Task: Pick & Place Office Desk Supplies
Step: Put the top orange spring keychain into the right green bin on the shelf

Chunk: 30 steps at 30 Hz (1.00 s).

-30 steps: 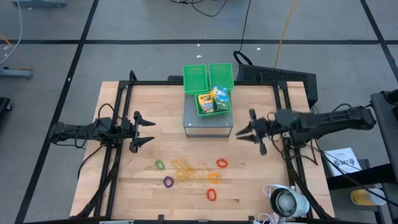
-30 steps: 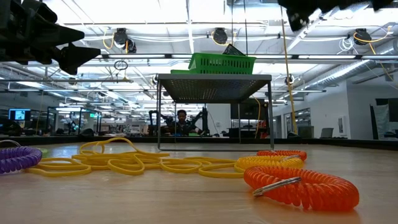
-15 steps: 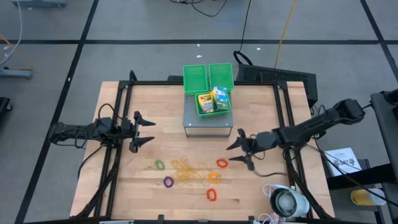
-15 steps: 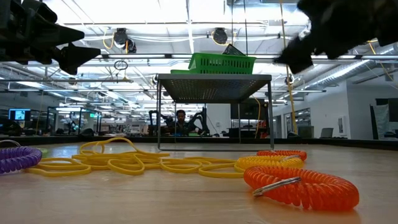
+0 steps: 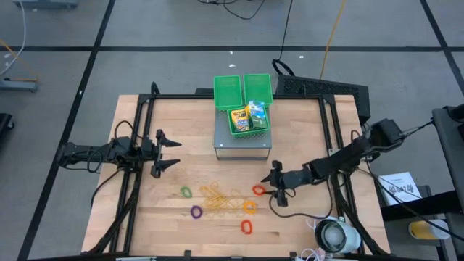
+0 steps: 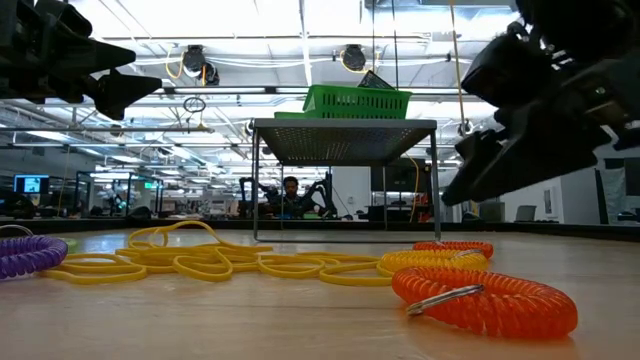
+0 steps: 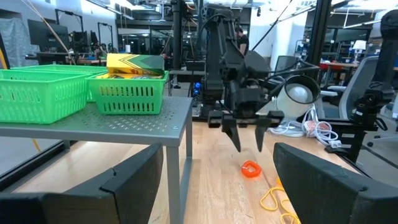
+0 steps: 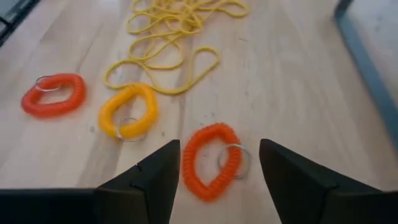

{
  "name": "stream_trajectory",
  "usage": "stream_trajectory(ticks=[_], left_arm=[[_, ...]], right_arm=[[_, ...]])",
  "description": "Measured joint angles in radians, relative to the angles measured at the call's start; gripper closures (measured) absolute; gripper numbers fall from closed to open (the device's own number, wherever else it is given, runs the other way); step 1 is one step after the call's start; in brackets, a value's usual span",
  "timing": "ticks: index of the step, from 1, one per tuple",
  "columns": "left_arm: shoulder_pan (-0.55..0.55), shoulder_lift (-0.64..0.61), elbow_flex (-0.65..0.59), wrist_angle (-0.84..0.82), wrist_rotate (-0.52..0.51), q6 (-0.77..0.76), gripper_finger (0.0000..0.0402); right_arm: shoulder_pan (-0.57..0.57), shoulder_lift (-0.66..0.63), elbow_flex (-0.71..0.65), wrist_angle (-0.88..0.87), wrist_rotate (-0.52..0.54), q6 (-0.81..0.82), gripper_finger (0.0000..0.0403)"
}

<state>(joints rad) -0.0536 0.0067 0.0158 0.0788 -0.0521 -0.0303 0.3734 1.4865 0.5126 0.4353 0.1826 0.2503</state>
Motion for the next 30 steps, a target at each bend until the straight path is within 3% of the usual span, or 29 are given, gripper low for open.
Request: stream_trajectory(ticks=[10, 18, 23, 30], left_arm=[[0.000, 0.000, 0.000, 0.000, 0.000, 0.000, 0.0092], [0.000, 0.000, 0.000, 0.000, 0.000, 0.000, 0.0091], [0.000, 0.000, 0.000, 0.000, 0.000, 0.000, 0.0091], [0.000, 0.000, 0.000, 0.000, 0.000, 0.000, 0.0092]], right_arm=[[-0.001, 0.147, 0.059, -0.024, 0.005, -0.004, 0.0195], [-0.023, 0.221, 0.069, -0.050, 0.069, 0.054, 0.0204], [-0.026, 0.221, 0.070, -0.069, 0.063, 0.056, 0.0247], [-0.033, 0.213, 0.069, -0.064, 0.049, -0.006, 0.0352]])
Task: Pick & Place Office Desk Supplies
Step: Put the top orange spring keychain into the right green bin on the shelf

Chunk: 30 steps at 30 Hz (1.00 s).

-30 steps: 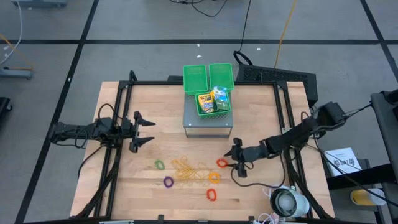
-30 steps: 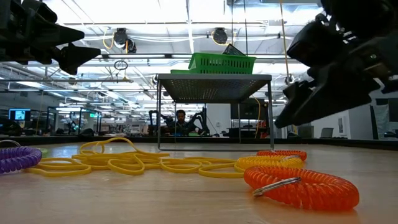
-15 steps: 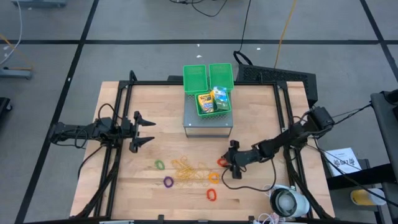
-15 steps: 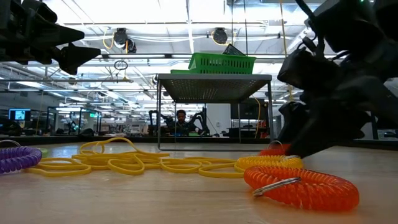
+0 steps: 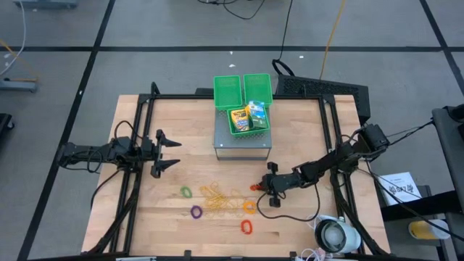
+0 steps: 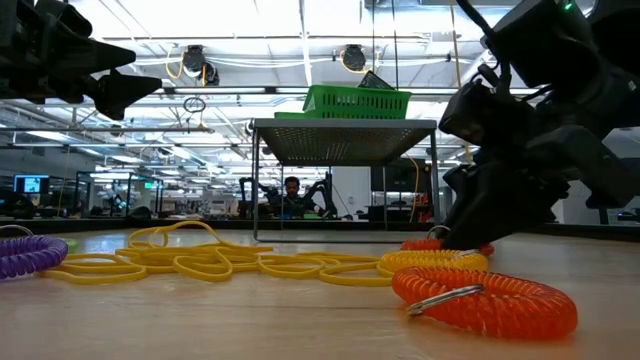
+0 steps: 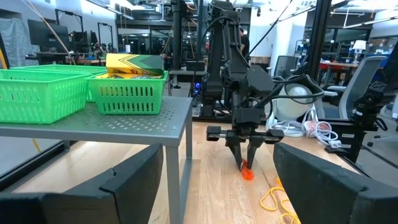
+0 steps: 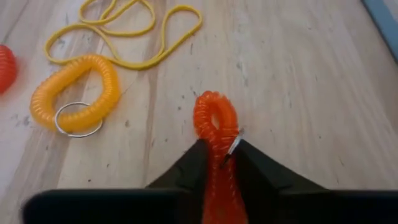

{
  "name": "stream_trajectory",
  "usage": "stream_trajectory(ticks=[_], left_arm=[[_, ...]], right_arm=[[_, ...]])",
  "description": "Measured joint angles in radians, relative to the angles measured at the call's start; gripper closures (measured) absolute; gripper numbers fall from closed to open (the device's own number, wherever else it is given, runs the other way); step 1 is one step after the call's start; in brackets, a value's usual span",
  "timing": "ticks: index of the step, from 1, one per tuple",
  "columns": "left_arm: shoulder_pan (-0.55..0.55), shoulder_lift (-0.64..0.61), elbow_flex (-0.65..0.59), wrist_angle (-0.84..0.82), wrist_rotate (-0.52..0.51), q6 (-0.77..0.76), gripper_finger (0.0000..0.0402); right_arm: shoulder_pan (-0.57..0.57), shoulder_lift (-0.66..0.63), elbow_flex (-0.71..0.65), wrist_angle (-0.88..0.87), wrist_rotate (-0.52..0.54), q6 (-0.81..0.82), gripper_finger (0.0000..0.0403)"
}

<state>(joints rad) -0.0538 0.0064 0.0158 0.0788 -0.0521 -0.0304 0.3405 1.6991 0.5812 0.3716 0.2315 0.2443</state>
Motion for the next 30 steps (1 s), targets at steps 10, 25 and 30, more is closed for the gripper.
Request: stream_trajectory(ticks=[10, 25, 30], left_arm=[[0.000, 0.000, 0.000, 0.000, 0.000, 0.000, 0.0092], [0.000, 0.000, 0.000, 0.000, 0.000, 0.000, 0.0091], [0.000, 0.000, 0.000, 0.000, 0.000, 0.000, 0.0092]], right_arm=[[-0.009, -0.184, -0.007, -0.021, 0.001, -0.077, 0.0381], [-0.156, -0.630, 0.008, 0.092, -0.036, -0.188, 0.0382], [-0.364, -0.676, 0.094, 0.035, -0.208, -0.234, 0.0382]])
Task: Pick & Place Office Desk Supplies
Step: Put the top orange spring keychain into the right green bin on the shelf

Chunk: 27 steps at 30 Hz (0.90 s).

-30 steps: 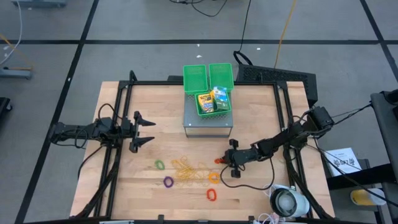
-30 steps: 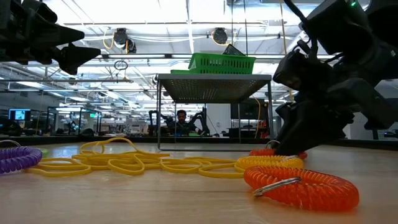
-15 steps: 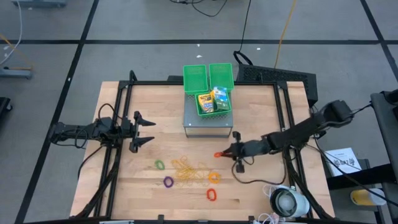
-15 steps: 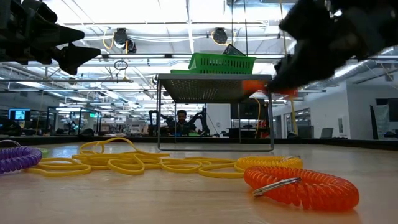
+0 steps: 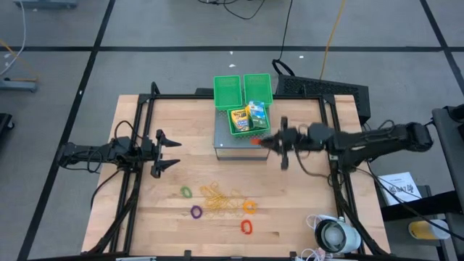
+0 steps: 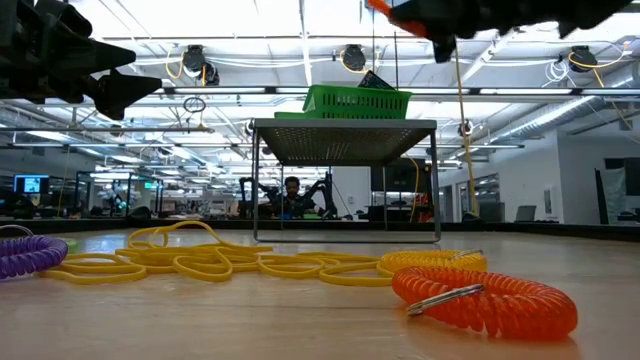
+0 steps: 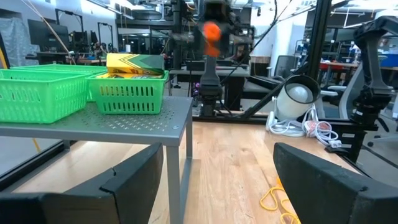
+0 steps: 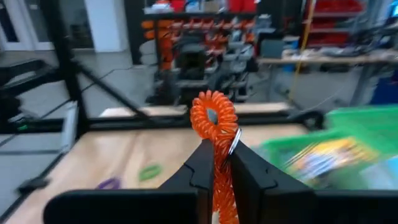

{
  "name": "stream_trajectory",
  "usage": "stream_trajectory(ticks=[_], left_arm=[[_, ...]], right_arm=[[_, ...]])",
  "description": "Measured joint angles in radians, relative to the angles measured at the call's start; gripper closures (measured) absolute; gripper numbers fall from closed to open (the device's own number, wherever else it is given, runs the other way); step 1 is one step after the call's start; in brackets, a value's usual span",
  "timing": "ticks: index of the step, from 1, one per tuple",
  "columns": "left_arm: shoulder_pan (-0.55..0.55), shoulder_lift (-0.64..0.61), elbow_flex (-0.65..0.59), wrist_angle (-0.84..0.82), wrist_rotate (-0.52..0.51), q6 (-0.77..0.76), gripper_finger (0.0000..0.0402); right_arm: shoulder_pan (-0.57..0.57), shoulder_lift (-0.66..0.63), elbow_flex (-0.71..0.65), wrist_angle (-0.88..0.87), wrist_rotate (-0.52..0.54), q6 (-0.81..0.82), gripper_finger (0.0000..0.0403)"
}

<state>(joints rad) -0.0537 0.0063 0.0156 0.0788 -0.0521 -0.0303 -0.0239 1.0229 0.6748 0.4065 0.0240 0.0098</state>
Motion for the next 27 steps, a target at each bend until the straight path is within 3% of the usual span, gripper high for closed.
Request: stream_trajectory(ticks=[6, 14, 19, 27], left_arm=[[0.000, 0.000, 0.000, 0.000, 0.000, 0.000, 0.0092], [0.000, 0.000, 0.000, 0.000, 0.000, 0.000, 0.0091], [0.000, 0.000, 0.000, 0.000, 0.000, 0.000, 0.0092], [0.000, 0.000, 0.000, 0.000, 0.000, 0.000, 0.0091]], right_arm=[[-0.260, 0.050, 0.142, -0.086, -0.108, -0.074, 0.0382], [-0.529, 0.214, 0.290, -0.106, -0.224, -0.044, 0.0381], [-0.622, 0.327, 0.318, -0.104, -0.238, -0.022, 0.0381], [-0.659, 0.399, 0.318, -0.098, -0.235, -0.023, 0.0372]])
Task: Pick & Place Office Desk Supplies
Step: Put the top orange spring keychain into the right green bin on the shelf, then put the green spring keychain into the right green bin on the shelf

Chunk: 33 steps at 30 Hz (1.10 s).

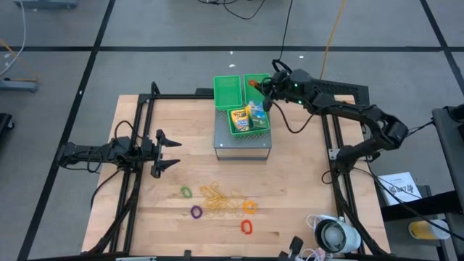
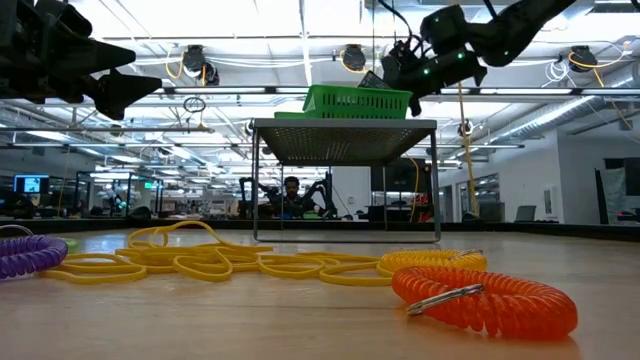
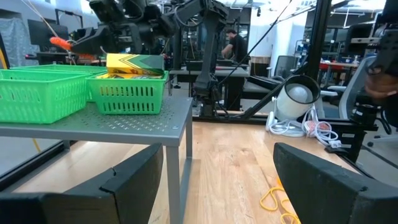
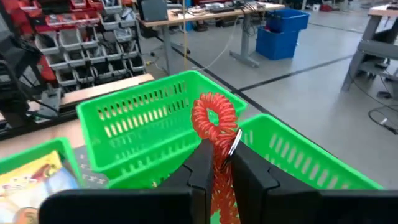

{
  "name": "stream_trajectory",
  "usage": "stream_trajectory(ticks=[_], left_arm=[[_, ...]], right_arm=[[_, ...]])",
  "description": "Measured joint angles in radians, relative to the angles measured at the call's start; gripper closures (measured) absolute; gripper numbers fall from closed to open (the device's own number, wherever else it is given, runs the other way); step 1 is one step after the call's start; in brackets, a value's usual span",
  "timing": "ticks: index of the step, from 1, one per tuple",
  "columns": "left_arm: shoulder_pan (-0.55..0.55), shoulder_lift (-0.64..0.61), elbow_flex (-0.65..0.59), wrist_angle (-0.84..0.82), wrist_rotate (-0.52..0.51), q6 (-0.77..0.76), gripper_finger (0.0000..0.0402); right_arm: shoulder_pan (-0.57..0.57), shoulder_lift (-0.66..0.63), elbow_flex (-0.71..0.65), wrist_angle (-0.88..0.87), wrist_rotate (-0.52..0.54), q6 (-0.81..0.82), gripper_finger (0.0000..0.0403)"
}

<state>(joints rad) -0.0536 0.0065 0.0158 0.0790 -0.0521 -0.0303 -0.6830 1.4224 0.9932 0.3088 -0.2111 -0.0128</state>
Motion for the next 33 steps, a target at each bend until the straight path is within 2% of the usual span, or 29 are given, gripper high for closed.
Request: stream_trajectory(ticks=[6, 10, 18, 23, 28, 33], left_arm=[[0.000, 0.000, 0.000, 0.000, 0.000, 0.000, 0.0091], [0.000, 0.000, 0.000, 0.000, 0.000, 0.000, 0.0091], [0.000, 0.000, 0.000, 0.000, 0.000, 0.000, 0.0092], [0.000, 0.000, 0.000, 0.000, 0.000, 0.000, 0.0091], [0.000, 0.000, 0.000, 0.000, 0.000, 0.000, 0.0091], [0.000, 0.000, 0.000, 0.000, 0.000, 0.000, 0.0091]], right_arm=[[0.001, 0.001, 0.001, 0.020, 0.004, -0.009, 0.0346], [0.001, 0.001, 0.001, 0.018, 0.055, -0.010, 0.0310], [0.001, 0.001, 0.001, 0.008, 0.057, 0.012, 0.0238], [0.001, -0.010, 0.001, 0.005, 0.054, -0.006, 0.0220], [0.009, -0.113, 0.001, -0.094, 0.054, -0.053, 0.0223], [0.037, -0.294, 0.001, -0.309, 0.053, -0.096, 0.0235]])
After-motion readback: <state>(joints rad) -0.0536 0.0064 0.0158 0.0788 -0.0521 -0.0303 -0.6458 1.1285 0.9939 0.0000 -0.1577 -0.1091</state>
